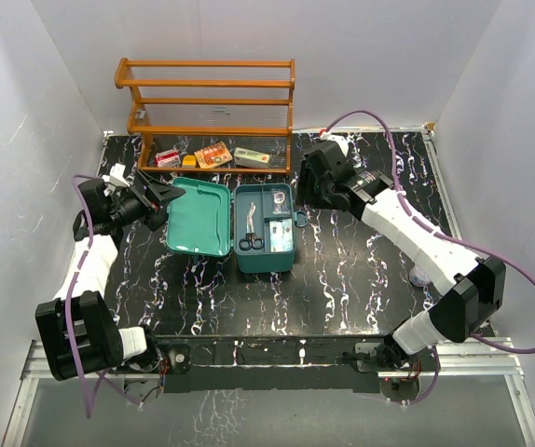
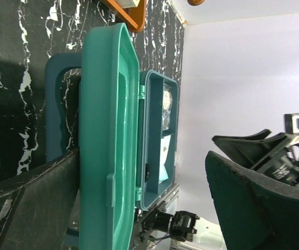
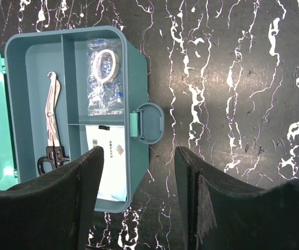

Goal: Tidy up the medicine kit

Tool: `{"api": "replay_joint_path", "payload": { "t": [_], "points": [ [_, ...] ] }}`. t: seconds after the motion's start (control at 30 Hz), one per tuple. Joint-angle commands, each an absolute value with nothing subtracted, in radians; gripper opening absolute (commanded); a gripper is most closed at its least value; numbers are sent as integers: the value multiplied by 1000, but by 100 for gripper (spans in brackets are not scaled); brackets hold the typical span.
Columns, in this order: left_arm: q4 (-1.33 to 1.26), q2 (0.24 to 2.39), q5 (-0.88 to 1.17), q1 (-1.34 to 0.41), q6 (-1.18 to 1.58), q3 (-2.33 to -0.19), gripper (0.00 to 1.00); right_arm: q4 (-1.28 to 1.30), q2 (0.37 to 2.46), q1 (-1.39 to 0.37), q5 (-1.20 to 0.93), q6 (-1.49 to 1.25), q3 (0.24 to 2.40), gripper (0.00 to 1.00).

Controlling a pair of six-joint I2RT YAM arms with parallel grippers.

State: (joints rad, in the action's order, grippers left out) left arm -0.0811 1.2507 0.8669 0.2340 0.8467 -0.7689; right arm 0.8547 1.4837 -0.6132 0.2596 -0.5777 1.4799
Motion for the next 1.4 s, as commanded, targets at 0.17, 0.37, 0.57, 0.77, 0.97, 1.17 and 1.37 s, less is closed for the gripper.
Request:
{"api": "replay_joint_path", "payload": {
  "t": [0.17, 0.37, 0.57, 0.77, 0.97, 1.17, 1.37],
  "points": [
    [-50, 1191, 955, 224, 996, -851, 98, 787, 1401, -610, 268, -604, 1420, 55],
    [-90, 1181, 853, 98, 1067, -915, 98, 775, 1391, -610, 268, -606, 1414, 55],
    [-70, 1220, 746, -55, 1074, -980, 98, 777, 1385, -609, 295, -604, 1417, 55],
    [-132, 1273, 686, -178, 1117, -1018, 98, 796, 1348, -602, 386, -636, 1408, 55],
    [-120, 1363, 639, -298, 1102, -1079, 96, 823, 1307, -585, 491, -679, 1389, 54],
    [-154, 1436, 637, -358, 1122, -1131, 96, 829, 1294, -572, 515, -675, 1386, 54],
    [88, 1453, 475, -365, 968, -1215, 95, 749, 1296, -544, 330, -630, 1346, 56]
  ]
}}
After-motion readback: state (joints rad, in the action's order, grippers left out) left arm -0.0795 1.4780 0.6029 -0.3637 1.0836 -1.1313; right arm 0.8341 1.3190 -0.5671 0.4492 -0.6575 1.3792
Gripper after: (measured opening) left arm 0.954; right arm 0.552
